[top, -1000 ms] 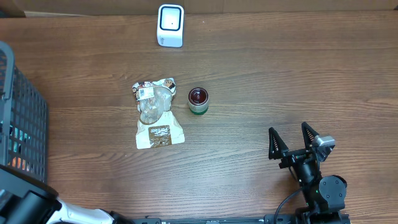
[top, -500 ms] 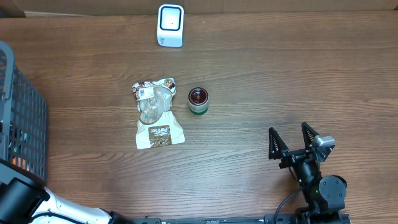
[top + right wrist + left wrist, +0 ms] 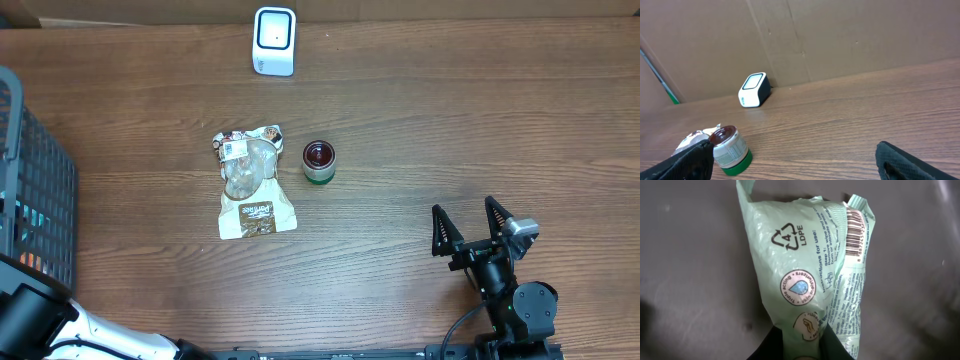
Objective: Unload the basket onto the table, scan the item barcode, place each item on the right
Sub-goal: 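Grasp the mint-green wipes pack with the left gripper, then lift the mint-green pack out and carry it toward the bread bag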
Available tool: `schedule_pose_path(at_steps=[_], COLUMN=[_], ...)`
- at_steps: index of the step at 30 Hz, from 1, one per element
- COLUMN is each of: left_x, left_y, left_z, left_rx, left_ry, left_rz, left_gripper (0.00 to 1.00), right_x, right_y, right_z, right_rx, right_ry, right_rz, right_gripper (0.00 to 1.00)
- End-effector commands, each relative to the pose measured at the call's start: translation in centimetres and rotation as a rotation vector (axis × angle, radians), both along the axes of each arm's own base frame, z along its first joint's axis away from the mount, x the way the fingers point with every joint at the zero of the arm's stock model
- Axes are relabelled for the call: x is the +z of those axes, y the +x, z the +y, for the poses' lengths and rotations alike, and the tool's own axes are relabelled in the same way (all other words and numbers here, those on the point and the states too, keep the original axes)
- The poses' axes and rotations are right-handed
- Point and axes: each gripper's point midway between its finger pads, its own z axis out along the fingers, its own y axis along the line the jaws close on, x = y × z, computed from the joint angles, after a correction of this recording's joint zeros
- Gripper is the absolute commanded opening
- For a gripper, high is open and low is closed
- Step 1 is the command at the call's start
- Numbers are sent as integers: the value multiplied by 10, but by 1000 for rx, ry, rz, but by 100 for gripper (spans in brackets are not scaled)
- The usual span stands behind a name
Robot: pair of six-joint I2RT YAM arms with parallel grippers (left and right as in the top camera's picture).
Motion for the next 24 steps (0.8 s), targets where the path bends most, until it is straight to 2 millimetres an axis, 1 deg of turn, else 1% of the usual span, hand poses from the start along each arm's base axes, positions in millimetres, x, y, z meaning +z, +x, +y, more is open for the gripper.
schedule_pose_path(at_steps=[1,4,6,8,9,10,13,14,15,17,20,22,24], left_x=[9,58,94,136,171,194,247,262,280,307,340,353,360], left_y=[-12,-8,-4,1,3,3,1,0,-1,-3,-2,0,3], left_z=[-8,-3,-3,-8,-16,-23,-44,-52,-64,-85,-123,-148,-174], left_rx=[21,67,84,89,83,69,37,25,4,-35,-104,-156,-216], left_ry=[2,84,137,191,234,267,341,364,392,439,495,506,500], left_rz=[21,-62,-136,-231,-309,-359,-470,-498,-532,-585,-651,-683,-706], left_gripper=[4,4,4,4,4,4,4,4,4,4,4,4,4], right_x=[-2,-2,-2,-2,-2,-2,-2,-2,-2,-2,-2,-2,-2], right_y=[0,0,0,0,0,0,0,0,0,0,0,0,0], right_z=[-1,-1,-1,-1,-1,-1,-1,-1,-1,-1,-1,-1,-1], right_rx=[-6,-6,-6,-6,-6,-6,-6,-6,-6,-6,-6,-6,-6], right_ry=[-4,-4,-4,-4,-4,-4,-4,-4,-4,-4,-4,-4,-4], right_rz=[-6,-6,-6,-6,-6,-6,-6,-6,-6,-6,-6,-6,-6], right_gripper=[100,100,100,100,100,100,100,100,100,100,100,100,100])
